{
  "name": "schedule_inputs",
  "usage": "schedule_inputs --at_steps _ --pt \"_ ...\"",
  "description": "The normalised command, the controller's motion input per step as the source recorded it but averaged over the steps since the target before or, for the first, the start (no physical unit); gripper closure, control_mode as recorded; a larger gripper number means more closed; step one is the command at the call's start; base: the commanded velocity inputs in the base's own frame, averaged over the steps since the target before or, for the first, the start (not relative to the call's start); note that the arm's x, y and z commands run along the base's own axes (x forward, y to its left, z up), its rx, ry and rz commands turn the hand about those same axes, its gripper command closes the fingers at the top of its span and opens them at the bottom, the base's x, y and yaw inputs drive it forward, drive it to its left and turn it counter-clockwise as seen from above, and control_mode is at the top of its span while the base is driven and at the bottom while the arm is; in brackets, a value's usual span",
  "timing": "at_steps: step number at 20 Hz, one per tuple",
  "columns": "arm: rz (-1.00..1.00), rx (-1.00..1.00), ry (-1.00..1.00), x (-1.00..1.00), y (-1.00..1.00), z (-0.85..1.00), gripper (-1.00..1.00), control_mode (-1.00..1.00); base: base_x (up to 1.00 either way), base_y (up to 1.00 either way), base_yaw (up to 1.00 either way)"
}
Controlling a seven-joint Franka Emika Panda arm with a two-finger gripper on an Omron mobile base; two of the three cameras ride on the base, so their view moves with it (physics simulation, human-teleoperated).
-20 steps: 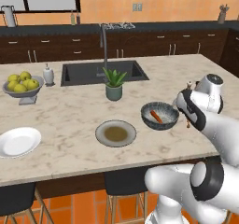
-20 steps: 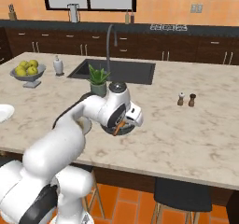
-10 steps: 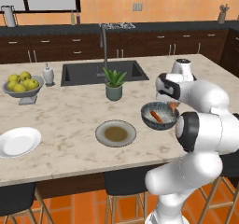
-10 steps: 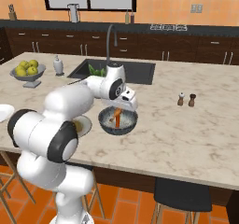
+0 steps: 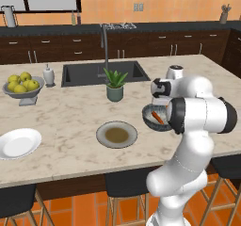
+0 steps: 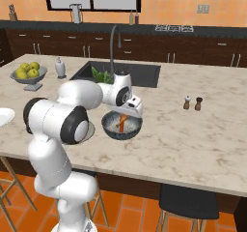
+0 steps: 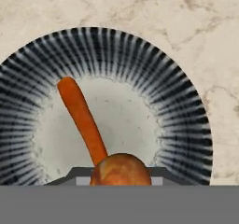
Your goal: Pick the chicken drumstick and carrot from their plates and place them in the bowl. Then put the bowl in the fridge.
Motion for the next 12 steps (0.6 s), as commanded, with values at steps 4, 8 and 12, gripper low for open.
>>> schedule_inputs --at_steps 4,8,12 --pt "0.0 0.0 0.0 0.28 0.08 -0.37 1.0 -1.0 0.0 0.0 0.0" --pt "0.0 0.0 0.0 0.17 0.01 -0.13 -1.0 -1.0 0.0 0.0 0.0" --pt "0.0 0.0 0.0 0.0 0.0 0.04 -1.0 -1.0 0.0 0.0 0.0"
